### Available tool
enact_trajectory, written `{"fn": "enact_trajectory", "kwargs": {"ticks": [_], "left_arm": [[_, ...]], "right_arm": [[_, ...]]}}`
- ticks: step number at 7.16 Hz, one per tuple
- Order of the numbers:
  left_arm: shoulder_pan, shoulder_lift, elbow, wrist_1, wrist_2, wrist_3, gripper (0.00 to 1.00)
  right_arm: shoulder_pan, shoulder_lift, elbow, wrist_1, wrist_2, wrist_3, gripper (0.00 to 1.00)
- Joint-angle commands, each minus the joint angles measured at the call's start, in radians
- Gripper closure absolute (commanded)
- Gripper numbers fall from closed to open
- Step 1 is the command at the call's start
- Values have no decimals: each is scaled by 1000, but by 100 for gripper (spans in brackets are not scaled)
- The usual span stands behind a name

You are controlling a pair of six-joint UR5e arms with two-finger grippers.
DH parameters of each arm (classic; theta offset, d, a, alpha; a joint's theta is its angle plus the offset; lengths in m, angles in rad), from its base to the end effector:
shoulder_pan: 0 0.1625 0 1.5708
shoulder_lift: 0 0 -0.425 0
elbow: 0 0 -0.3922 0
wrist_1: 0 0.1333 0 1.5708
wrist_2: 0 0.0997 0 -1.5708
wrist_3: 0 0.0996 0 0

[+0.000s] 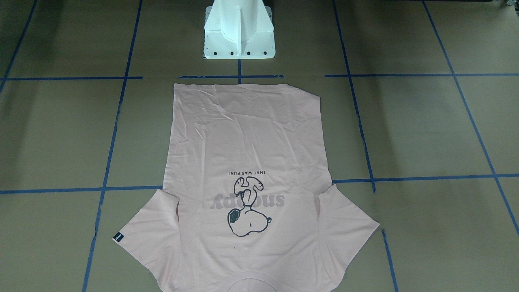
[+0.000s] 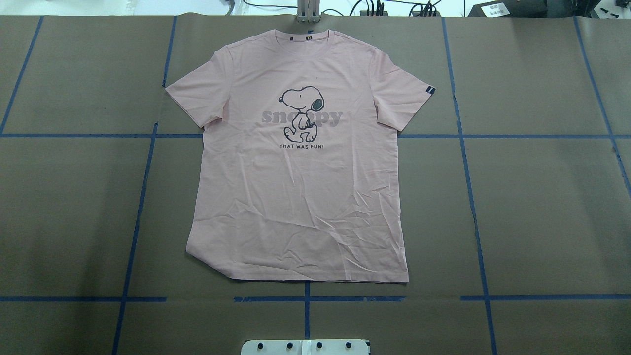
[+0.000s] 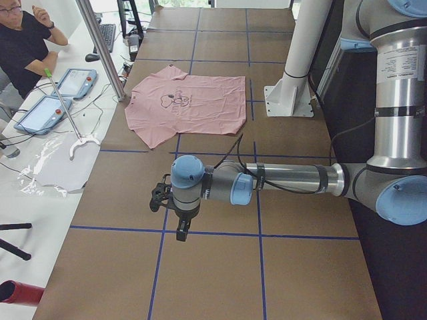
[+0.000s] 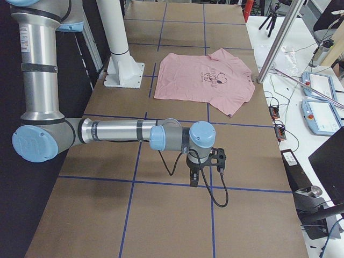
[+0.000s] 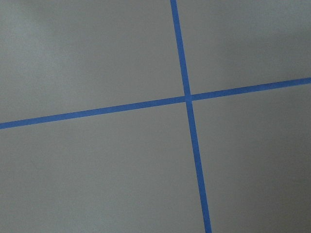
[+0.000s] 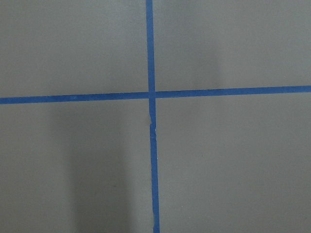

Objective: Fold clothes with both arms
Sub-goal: 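Move the right gripper to the sleeve nearest it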

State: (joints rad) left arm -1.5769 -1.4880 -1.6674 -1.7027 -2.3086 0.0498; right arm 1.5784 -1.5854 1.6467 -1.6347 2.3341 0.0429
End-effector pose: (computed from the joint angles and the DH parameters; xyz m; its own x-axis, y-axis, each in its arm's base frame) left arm -0.0691 -0.4659 0.6391 0.7399 0.1423 -0.6575 -0.0308 0.9835 0.1781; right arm 0.0681 -0.4843 0.6357 0.7215 0.0502 0.6906 -0.0386 0.9987 -0.0323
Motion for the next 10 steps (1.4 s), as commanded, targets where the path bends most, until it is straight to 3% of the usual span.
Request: {"fn": "enact_trajectory", "kwargs": {"ticks": [1, 4, 5, 7, 8, 9, 10], "left_arm": [[2, 0, 0, 0, 0, -1, 0], [0, -41, 0, -47, 2, 1, 0], [0, -84, 14, -63, -3, -5, 0], [9, -179, 6, -78, -27, -2, 0], [73, -178, 24, -221, -63, -5, 0], [101, -166, 20, -327, -67, -25, 0], [109, -179, 26, -340, -64, -60, 0]], "right_arm": [[0, 1, -1, -1, -22, 0, 0], [-38, 63, -4, 1, -16, 6, 0], [-75, 126, -42, 53, -21, 43, 0], [-181, 253, -198, 338, -33, 200, 0], [-217, 324, -296, 428, -24, 233, 0], [-288, 413, -335, 435, -25, 324, 0], [-375, 474, -340, 437, -44, 383, 0]]}}
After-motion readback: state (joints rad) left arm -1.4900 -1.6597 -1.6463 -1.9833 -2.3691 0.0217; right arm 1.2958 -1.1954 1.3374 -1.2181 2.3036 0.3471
